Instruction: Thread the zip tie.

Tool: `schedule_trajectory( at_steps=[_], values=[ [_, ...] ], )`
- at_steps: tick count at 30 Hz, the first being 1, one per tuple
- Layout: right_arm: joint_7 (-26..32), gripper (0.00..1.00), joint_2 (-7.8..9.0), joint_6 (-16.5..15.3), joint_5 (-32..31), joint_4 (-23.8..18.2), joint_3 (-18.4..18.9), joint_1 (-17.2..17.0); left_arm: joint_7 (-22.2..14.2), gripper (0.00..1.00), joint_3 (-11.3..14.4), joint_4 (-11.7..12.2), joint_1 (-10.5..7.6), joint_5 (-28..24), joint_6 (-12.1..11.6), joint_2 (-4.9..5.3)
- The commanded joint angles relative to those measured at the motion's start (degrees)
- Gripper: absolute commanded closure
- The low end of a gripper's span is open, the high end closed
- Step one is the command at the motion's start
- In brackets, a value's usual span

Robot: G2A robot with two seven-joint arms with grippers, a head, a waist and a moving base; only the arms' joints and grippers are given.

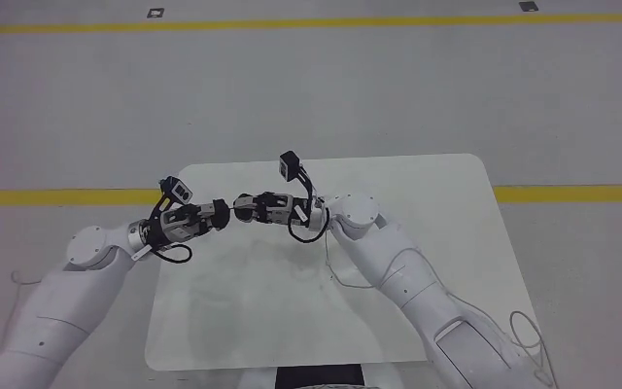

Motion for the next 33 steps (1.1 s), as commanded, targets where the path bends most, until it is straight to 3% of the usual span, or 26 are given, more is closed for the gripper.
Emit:
schedule_trajectory(
  at_steps=[1, 8, 13, 21, 22, 23, 24, 33],
  values=[
    [0.0, 1.0, -0.01, 0.0, 0.1, 0.1, -0.1, 0.1, -0.1, 0.91, -0.1, 0.0, 0.02, 0.1, 0.1, -0.09],
    [-0.2, 1.0, -0.06, -0.1, 0.5, 0.5, -0.5, 0.4, -0.2, 0.92, -0.4, 0.3, 0.07, 0.5, 0.3, -0.45],
    [-0.2, 1.0, -0.06, -0.2, 0.7, 0.9, -0.7, 0.6, -0.2, 1.0, -0.5, 0.5, -0.04, 1.1, 0.2, -0.69],
    [0.1, 1.0, 0.02, -0.1, 0.9, 1.3, -0.9, 0.7, -0.6, 1.0, -0.7, 0.8, -0.07, 1.8, 0.1, -1.11],
    [0.1, 0.83, 0.04, 0.0, 1.0, 1.3, -0.9, 0.7, -0.6, 1.0, -0.7, 0.8, -0.06, 1.9, 0.1, -1.15],
    [0.0, 0.07, 0.06, 0.0, 1.0, 1.3, -0.9, 0.7, -0.7, 1.0, -0.8, 0.8, -0.05, 1.9, 0.0, -1.18],
    [-0.1, 0.0, 0.09, 0.0, 1.0, 1.3, -0.8, 0.7, -0.7, 1.0, -0.9, 0.9, -0.02, 2.0, 0.0, -1.21],
    [-1.8, 0.0, 0.89, -0.2, 0.3, 0.5, 1.0, 0.1, -2.0, 1.0, -2.2, 0.9, 0.68, 2.7, -0.7, -1.32]
  ],
)
